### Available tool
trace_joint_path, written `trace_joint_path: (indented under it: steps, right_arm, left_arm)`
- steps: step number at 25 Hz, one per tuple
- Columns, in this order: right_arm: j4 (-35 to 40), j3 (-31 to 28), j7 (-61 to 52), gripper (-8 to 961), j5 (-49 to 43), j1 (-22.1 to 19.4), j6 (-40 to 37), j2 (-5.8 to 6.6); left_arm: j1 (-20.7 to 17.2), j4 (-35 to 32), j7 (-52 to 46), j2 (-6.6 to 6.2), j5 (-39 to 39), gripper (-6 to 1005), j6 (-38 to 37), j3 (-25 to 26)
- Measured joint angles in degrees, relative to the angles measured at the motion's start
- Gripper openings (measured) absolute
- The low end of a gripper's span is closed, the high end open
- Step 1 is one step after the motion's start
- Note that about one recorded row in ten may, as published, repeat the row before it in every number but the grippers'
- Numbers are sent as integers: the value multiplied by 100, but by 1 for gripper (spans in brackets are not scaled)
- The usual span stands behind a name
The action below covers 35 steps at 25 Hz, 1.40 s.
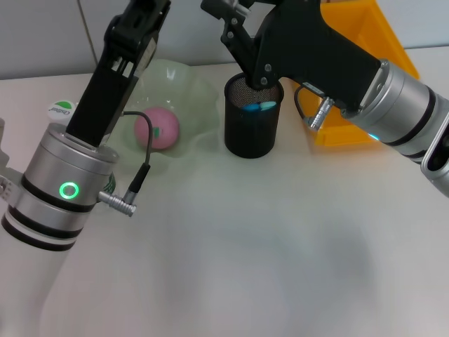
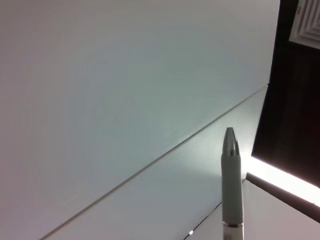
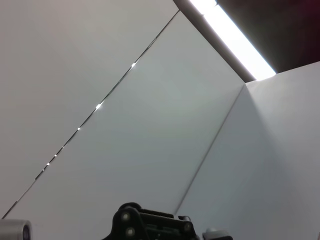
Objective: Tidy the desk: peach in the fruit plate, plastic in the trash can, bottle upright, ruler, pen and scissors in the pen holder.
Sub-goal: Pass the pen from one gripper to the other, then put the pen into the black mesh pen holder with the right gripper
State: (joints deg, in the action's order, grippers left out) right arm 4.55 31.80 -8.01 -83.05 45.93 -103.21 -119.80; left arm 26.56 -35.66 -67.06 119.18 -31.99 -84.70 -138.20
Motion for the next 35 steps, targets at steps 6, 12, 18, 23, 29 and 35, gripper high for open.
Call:
trace_joint_path:
  steps: [6,12,18,23,29,35]
  right_arm:
    - [0,-26,-8,127,5,-3,-2,1]
    - [4,-66,-41,127,83,-62,-26,6]
    - [182,-94,-821,128,792,-393,-376,41]
    - [812,-101,-2313,128,1271,-922,-493,67]
    - [2062,-31,-4463,128,1200,-1483,-184,162]
    - [3794,18,-6820,128,256,-1717,326,340]
  left_arm:
    - [-1,12,0,0,9,258,16,14]
    - [-11,27,148,0,31,521,-97,-6]
    - [-15,118,658,-12,559,748,-362,41]
    - [156,545,1440,-57,1832,779,-856,441]
    - [244,664,1383,-267,4469,789,-924,1939]
    - [162,619,677,-500,6850,785,-650,3515]
